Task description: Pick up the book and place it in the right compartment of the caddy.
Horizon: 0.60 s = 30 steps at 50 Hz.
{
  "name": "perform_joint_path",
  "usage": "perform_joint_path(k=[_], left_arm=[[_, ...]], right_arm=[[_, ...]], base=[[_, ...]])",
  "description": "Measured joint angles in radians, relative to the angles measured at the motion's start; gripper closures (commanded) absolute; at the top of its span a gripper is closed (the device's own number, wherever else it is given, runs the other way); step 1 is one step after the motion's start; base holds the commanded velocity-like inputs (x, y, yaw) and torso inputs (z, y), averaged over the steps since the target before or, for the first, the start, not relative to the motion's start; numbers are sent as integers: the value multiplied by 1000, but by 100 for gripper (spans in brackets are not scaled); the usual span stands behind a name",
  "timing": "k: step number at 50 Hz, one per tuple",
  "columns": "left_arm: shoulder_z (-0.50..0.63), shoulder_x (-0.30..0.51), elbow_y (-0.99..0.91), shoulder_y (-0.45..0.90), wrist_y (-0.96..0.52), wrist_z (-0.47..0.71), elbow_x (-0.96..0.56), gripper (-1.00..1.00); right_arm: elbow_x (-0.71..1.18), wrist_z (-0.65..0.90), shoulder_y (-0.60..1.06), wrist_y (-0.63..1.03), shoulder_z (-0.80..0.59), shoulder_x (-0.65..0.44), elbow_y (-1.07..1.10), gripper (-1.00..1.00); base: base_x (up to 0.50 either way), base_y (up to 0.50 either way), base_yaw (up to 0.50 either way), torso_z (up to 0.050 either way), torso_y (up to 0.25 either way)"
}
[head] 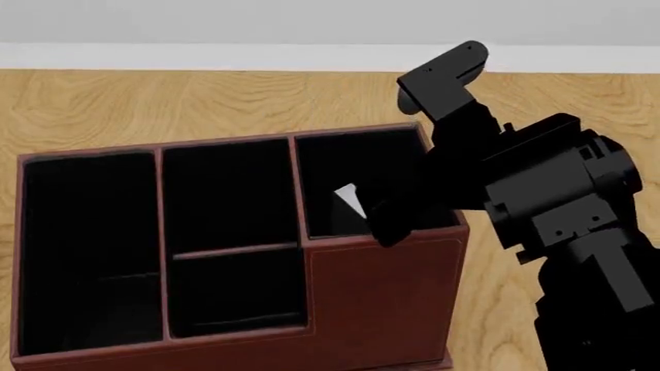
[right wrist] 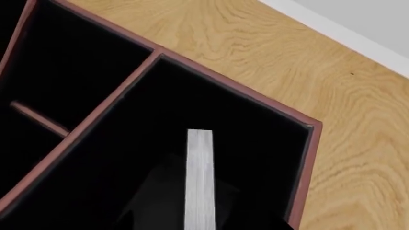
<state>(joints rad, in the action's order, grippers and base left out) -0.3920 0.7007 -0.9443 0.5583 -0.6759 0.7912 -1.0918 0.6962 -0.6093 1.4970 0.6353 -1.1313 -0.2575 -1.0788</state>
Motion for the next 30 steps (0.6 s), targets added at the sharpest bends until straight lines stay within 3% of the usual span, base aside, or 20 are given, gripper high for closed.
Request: perform_joint_path(k=[14, 30], left_arm=[[-13, 15, -8, 3, 3, 16, -28, -100], [-1, 10, -5, 8, 16, 14, -19, -100]], right_arm=[[25, 43, 1, 57, 22, -48, 128, -100], [118, 166, -16, 185, 88, -177, 428, -100]], base=[[0, 0, 0, 0, 0], [0, 0, 0, 0, 0]])
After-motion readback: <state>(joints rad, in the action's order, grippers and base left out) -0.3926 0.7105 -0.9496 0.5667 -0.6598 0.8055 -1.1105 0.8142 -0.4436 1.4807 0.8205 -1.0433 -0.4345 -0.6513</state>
